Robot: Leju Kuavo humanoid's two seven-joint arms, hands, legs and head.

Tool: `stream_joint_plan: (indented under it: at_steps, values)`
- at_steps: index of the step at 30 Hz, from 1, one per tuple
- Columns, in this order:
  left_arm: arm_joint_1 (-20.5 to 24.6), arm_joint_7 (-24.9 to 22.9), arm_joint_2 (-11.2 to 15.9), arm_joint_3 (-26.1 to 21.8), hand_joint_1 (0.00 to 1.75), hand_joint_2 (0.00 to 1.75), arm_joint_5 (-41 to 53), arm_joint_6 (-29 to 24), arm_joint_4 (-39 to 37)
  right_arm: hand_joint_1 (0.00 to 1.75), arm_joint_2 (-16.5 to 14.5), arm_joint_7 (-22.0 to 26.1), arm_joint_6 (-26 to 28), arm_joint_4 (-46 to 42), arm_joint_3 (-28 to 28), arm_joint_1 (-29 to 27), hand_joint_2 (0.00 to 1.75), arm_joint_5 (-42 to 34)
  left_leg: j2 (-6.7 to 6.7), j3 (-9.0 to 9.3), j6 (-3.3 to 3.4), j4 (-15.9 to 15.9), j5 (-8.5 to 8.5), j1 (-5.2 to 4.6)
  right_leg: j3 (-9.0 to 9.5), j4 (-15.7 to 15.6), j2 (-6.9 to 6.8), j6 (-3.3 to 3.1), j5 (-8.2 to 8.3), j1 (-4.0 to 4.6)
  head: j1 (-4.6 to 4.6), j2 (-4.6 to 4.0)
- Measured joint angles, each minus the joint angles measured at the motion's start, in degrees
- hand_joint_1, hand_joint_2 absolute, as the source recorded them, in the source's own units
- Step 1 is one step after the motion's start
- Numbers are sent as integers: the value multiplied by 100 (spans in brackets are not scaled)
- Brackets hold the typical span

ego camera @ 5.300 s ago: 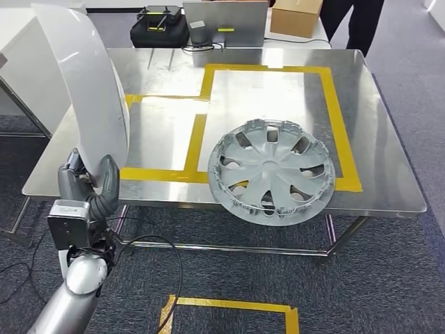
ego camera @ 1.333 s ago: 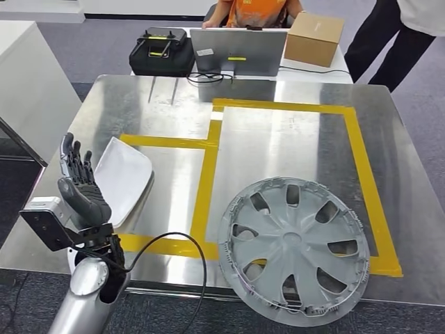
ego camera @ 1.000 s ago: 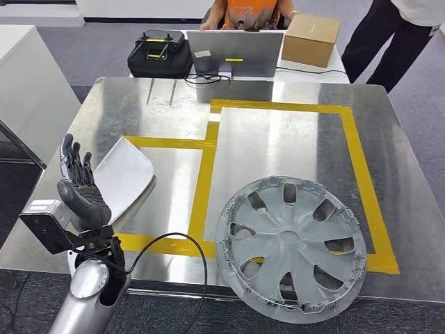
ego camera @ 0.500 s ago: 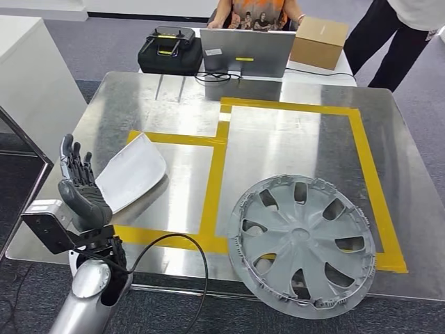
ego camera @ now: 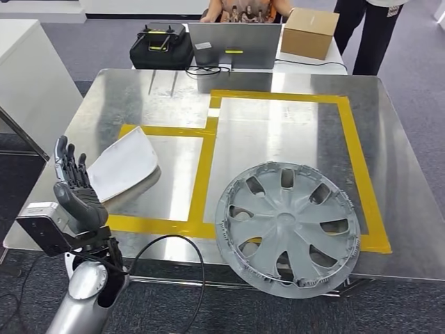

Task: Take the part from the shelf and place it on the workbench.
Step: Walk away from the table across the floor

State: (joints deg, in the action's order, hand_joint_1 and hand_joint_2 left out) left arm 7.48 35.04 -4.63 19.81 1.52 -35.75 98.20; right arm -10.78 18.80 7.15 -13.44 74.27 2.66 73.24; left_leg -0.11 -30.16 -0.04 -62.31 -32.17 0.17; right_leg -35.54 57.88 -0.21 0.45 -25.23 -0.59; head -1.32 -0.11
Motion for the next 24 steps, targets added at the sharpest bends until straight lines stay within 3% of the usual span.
stream_joint_plan:
  at_steps: [2,5,6,7,8,10,11,12,13,15,17,18,20,21,22,24]
  values:
    - [13,7,1,11,0,0,4,-1,9,0,-2,3,1,0,0,3,0,8,-2,244,43,487,115,-25,-44,8,-2,64,67,8,-5,0]
    - [9,13,6,22,0,0,6,-4,14,0,-2,6,2,-1,0,-1,0,11,-1,183,120,534,215,-48,-76,-10,1,170,168,-11,-7,0]
    - [11,13,5,30,0,0,5,-5,14,0,-1,6,3,-1,0,-2,0,11,7,142,152,549,277,-38,-125,29,11,202,110,-11,-12,0]
    - [16,13,4,43,0,0,5,-6,14,0,-1,6,4,-1,0,-5,0,11,17,84,184,569,345,-24,-206,163,21,231,-51,-10,-20,0]
    - [19,13,2,58,0,0,5,-7,14,0,-1,5,4,-1,0,-6,0,12,26,10,209,583,412,-12,-318,429,29,253,-314,-10,-31,0]
    - [15,13,1,78,0,0,5,-7,14,0,-2,5,4,0,0,-9,0,12,33,-148,233,577,529,-17,-518,1156,28,281,-859,-8,-45,0]
    - [11,13,1,80,0,0,5,-7,14,0,-2,4,4,-1,0,-7,0,12,35,-228,232,572,588,-20,-543,1441,27,285,-978,-9,-46,0]
    - [9,13,2,81,0,0,4,-8,14,0,-2,4,4,-1,0,-5,0,12,36,-305,226,567,644,-22,-469,1537,26,285,-954,-8,-45,0]
    - [6,13,2,81,0,0,5,-9,14,0,-2,4,5,-2,1,-4,0,12,36,-377,216,561,697,-22,-295,1435,26,279,-835,-8,-48,0]
    - [4,13,2,83,0,0,5,-16,14,0,-2,4,7,-3,2,3,0,11,34,-478,179,546,790,-26,323,727,26,258,-600,-7,-49,0]
    - [10,14,3,85,0,0,9,-23,18,0,-3,5,10,-5,1,25,0,11,35,-535,129,514,872,-47,868,-21,39,223,-609,-2,-50,0]
    - [13,14,3,87,0,0,12,-26,20,0,-3,5,12,-6,0,33,0,9,37,-554,104,503,913,-57,980,-212,47,202,-652,4,-49,0]
    - [11,15,6,94,0,0,16,-28,21,0,-9,2,13,-7,0,25,0,2,36,-584,53,489,977,-53,933,-279,38,131,-642,2,-54,0]
    - [4,15,9,97,0,0,15,-29,21,0,-13,-3,14,-7,2,15,0,-2,33,-611,23,447,911,-46,882,-277,23,79,-604,-1,-50,0]
    - [-2,15,13,99,0,0,14,-30,20,0,-17,-8,16,-8,3,8,0,-3,29,-658,-9,318,740,-38,833,-279,5,21,-556,-5,-42,0]
    - [-11,15,23,100,0,0,12,-32,20,0,-20,-13,21,-10,6,6,0,-5,25,-811,-62,-268,151,-24,727,-277,-15,-55,-439,-1,-13,0]
